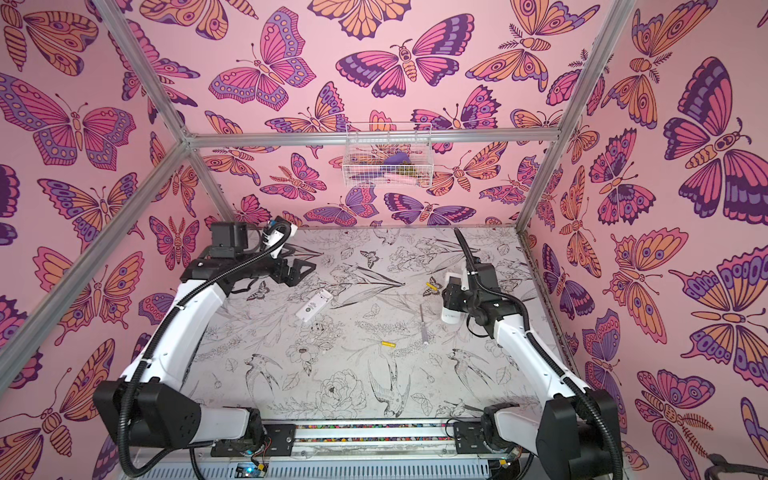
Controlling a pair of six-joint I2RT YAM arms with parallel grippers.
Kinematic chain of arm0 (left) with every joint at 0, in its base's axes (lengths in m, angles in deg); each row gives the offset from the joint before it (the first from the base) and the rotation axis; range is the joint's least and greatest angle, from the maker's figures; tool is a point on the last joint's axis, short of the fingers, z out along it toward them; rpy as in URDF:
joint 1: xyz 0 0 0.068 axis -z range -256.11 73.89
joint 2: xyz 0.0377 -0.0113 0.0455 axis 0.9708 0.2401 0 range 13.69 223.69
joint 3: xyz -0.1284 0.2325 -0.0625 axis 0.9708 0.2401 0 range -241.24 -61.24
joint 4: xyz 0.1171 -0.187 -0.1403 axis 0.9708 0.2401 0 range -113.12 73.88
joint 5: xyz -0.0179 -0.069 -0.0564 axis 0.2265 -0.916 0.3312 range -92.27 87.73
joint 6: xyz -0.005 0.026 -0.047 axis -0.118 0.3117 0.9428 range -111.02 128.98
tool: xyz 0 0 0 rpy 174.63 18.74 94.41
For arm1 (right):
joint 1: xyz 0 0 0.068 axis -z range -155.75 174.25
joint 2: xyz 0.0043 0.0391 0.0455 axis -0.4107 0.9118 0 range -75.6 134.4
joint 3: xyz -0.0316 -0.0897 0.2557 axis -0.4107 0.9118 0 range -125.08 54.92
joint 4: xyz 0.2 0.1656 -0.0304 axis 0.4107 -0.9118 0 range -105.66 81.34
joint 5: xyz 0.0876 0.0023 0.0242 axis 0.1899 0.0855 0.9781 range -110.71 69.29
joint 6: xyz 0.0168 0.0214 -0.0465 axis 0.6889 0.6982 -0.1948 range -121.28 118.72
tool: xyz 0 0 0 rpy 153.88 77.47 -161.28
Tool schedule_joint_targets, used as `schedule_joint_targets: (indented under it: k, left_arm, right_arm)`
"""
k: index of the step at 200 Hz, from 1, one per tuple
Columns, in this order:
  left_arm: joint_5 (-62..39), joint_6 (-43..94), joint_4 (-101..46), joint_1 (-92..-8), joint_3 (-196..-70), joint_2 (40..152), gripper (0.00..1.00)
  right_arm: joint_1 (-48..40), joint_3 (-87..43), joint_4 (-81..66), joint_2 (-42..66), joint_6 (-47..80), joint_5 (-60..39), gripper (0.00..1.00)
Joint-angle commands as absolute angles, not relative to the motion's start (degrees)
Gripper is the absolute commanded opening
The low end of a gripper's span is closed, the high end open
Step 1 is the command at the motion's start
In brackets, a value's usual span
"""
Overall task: Unload the batteries from the remote control
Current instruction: 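Lift the display remote with the right gripper while the left gripper rises, then carry the remote toward the left gripper while the left gripper approaches it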
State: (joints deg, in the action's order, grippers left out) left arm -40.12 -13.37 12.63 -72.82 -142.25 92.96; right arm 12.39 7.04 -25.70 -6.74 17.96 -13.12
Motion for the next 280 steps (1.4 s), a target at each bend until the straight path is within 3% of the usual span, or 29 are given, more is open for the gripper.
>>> schedule_joint_targets:
  k: [1,46,114,203,280]
  left_arm:
    - [-47.0,-23.1,19.1,-72.9,-147.8,94.5,1.0]
    - [-60.3,-40.2,19.6,-71.8,-153.6,94.8,1.0]
    - [-61.9,-66.2,20.1,-65.1,-159.4,98.0,0.95]
    - [-56.1,-103.2,35.1,-59.8,-160.6,103.2,0.91]
    - [-53.7,-117.2,38.0,-57.1,-158.3,104.7,0.85]
  right_arm:
    - [10.6,5.8,-18.2,-7.9,10.3,-5.8,0.03]
    - [8.5,7.8,-9.0,-6.9,1.4,8.3,0.03]
    - [4.5,-0.5,-9.8,0.3,-6.8,27.0,0.04]
    - [1.6,-10.8,-21.5,6.4,-17.9,35.2,0.03]
    - [-2.6,-20.3,-33.0,13.0,-23.7,40.7,0.02]
